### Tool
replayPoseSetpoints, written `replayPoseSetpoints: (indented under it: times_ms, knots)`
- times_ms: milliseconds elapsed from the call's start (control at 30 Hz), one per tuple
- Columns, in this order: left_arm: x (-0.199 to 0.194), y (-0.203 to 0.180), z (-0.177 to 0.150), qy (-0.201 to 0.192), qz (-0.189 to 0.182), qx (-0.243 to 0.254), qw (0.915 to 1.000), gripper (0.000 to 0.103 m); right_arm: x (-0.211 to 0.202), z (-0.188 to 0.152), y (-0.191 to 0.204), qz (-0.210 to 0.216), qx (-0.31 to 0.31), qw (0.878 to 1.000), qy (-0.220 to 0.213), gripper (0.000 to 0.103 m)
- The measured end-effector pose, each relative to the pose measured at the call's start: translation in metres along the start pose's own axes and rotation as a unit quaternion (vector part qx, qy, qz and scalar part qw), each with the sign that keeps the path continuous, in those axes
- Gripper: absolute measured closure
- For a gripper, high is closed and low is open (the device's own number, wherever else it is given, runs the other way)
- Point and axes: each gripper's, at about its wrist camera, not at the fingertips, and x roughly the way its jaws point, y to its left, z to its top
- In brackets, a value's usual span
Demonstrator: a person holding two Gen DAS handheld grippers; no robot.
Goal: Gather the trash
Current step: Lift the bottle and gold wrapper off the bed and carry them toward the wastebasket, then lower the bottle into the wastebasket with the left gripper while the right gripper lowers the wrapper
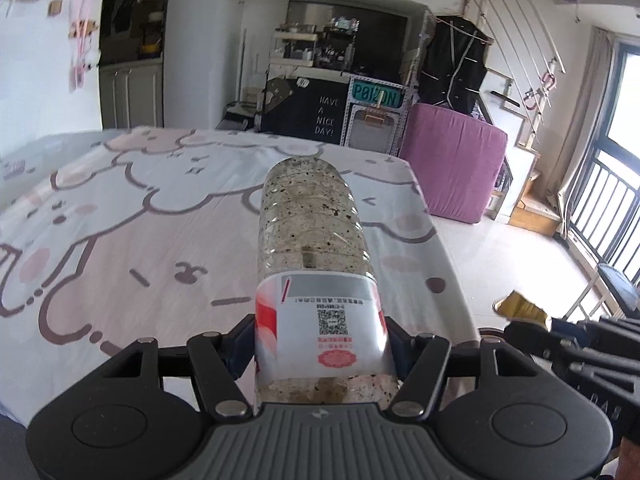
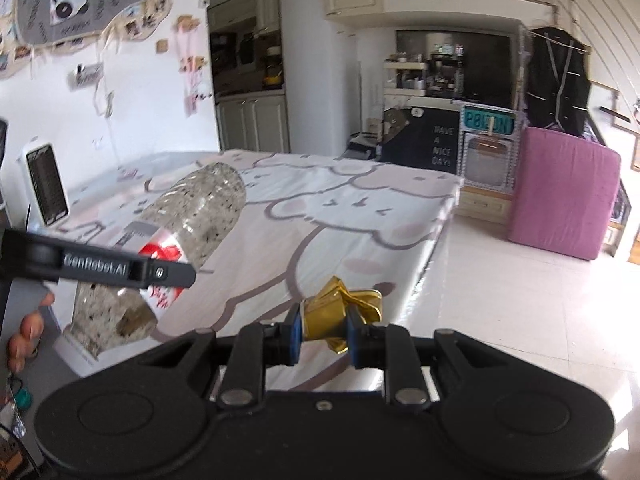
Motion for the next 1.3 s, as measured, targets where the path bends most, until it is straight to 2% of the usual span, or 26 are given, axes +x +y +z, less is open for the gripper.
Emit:
replayPoseSetpoints:
  times_ms: [333, 700, 967, 1300]
  knots:
    - [-0.019, -0.052, 0.0, -0.026, -0.011, 0.029, 0.9992, 0.038, -0.032, 0.003, -0.035, -0.031, 0.026, 0.999, -0.03, 0.081]
    - [-0.001, -0.114, 0.002, -0.019, -0.053, 0.059, 0.9966, 0.038, -0.062, -0.014, -0.095, -0.078, 0.063, 0.994, -0.036, 0.081]
    - [0.036, -0.174, -0.005, 0.018, -0.093, 0.092, 0.9912, 0.038, -0.076, -0.045, -0.157, -0.117, 0.114, 0.986, -0.026, 0.081]
    - [0.109, -0.237, -0.025, 0.088, -0.125, 0.123, 0.9806, 0.038, -0.073, -0.089, -0.233, -0.158, 0.177, 0.972, 0.007, 0.081]
